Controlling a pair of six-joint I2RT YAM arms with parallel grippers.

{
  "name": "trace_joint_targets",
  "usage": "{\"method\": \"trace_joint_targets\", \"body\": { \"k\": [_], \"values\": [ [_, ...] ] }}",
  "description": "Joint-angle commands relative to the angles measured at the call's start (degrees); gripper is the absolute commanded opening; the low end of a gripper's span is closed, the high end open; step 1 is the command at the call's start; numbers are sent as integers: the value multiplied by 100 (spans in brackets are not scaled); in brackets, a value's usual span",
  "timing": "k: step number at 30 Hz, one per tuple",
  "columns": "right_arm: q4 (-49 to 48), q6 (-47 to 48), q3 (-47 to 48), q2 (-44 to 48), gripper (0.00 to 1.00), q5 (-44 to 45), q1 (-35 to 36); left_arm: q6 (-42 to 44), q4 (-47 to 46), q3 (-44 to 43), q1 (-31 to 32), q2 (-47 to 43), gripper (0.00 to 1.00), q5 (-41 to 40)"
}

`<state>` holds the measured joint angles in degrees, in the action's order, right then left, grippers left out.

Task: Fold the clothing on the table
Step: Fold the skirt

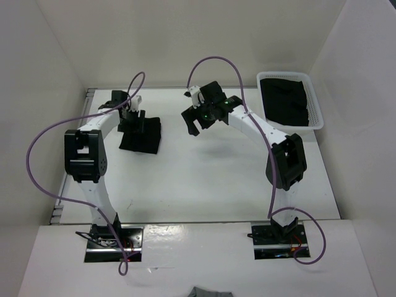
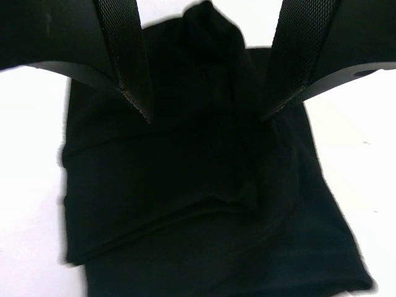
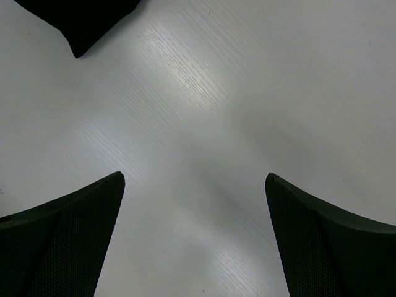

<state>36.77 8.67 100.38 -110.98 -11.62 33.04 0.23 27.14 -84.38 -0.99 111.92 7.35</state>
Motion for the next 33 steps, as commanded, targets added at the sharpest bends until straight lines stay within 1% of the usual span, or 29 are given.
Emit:
{"method": "trace_joint_targets", "body": {
  "k": [1,6,7,9,11,13,16,19,20,23,24,28,29,30,33],
  "values": [
    [-215,56,-62,419,99,-78,36,144,-190,-236,-32,321,75,-224],
    [-215,56,-62,366,99,-78,36,30,-138,-632,-32,796,73,-525],
    [-215,56,-62,366,99,-78,36,30,-138,-632,-32,901,73,-699],
    [-215,109,-62,366,99,-130,36,-32,-69,-711,-32,980,70,-700],
    [-215,109,-62,427,99,-130,36,-84,107,-764,107,1043,67,-700],
    [-215,109,-62,480,99,-130,36,-84,169,-695,239,1043,67,-700],
    [-215,109,-115,533,99,-130,36,-207,353,-632,573,1043,67,-429],
    [-215,109,-115,586,99,-78,36,-392,678,-580,802,1043,64,273],
    [-215,109,-115,638,99,-78,36,-392,749,-580,881,1043,64,667],
    [-215,161,-167,700,99,-78,36,-515,881,-580,1057,938,57,1100],
    [-215,162,-168,700,99,-78,36,-567,881,-528,1057,937,56,1101],
    [-267,162,-282,823,99,-25,36,-568,881,-317,1277,701,56,1312],
    [-319,162,-334,823,99,-25,36,-568,881,-316,1408,621,58,1460],
    [-320,162,-335,823,99,-25,36,-568,881,-316,1409,621,58,1531],
    [-373,162,-466,885,99,-25,36,-568,829,-193,1698,350,62,1716]
  ]
}}
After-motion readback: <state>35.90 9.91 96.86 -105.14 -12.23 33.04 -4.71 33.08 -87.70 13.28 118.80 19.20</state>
